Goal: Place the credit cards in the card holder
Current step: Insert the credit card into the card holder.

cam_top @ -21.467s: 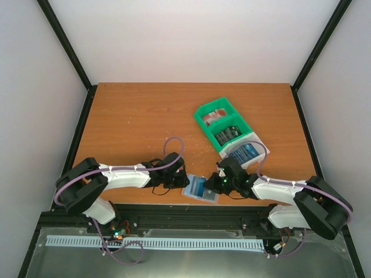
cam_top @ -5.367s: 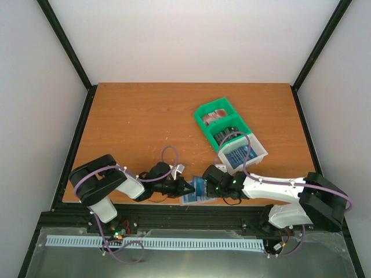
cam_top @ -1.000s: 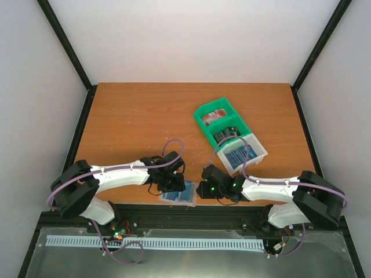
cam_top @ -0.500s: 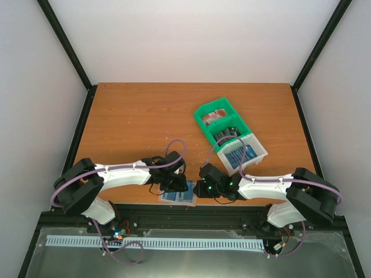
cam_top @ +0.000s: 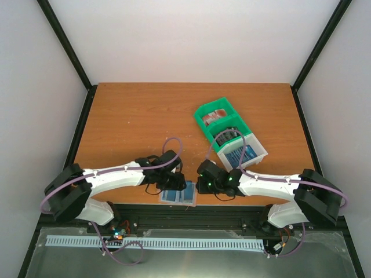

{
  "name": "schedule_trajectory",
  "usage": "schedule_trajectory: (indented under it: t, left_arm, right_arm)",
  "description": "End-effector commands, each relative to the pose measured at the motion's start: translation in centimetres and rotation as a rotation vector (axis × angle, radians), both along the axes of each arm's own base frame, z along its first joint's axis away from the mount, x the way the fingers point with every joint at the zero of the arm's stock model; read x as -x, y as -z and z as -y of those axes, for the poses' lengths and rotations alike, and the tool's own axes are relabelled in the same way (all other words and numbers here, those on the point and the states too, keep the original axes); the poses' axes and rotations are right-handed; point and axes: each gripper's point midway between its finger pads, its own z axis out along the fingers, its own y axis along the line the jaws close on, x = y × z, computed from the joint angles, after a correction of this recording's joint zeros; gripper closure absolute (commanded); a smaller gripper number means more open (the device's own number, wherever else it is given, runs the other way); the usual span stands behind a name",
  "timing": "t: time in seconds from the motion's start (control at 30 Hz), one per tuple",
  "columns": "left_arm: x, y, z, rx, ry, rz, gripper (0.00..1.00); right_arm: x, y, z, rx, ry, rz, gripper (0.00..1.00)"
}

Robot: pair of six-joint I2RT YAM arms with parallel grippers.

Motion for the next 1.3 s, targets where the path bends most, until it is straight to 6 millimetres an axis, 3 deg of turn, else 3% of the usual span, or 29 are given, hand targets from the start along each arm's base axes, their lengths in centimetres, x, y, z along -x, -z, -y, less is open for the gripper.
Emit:
schedule_trajectory:
  t: [0.0,0.2,0.4,0.53,0.83,1.13,1.27]
  left_arm:
    - [-0.6,-2.5,0.0,0.04,-0.025,0.056,0.46]
    - [1.6,-0.8,-0.9,0.065,-0.023,-0.028,0.68]
    - [2.7,0.4,-1.5,0.079,-0.05,-0.077,0.77]
    - [2.9,0.9,-1.8,0.076,-0.077,-0.094,0.8]
    - [3.2,2.2,-2.1,0.065,-0.151,-0.147,0.84]
    - [3.2,2.6,-2.1,0.06,-0.165,-0.16,0.84]
    - [3.2,2.7,-2.1,0.059,-0.168,-0.16,0.84]
  right_arm:
    - [-2.0,-2.1,-0.4,0.066,-0.024,0.093,0.72]
    - [-3.8,-1.7,-3.7,0.109,-0.125,0.103,0.72]
    - [-5.2,-1.1,-6.8,0.104,-0.189,0.096,0.72]
    - [-5.4,-0.3,-7.7,0.126,-0.227,0.081,0.71]
    - [-3.7,0.7,-6.4,0.145,-0.241,0.01,0.68]
    - [-2.0,0.0,-5.1,0.124,-0.235,-0.035,0.66]
    - [-2.0,-0.4,-5.5,0.121,-0.253,-0.023,0.62]
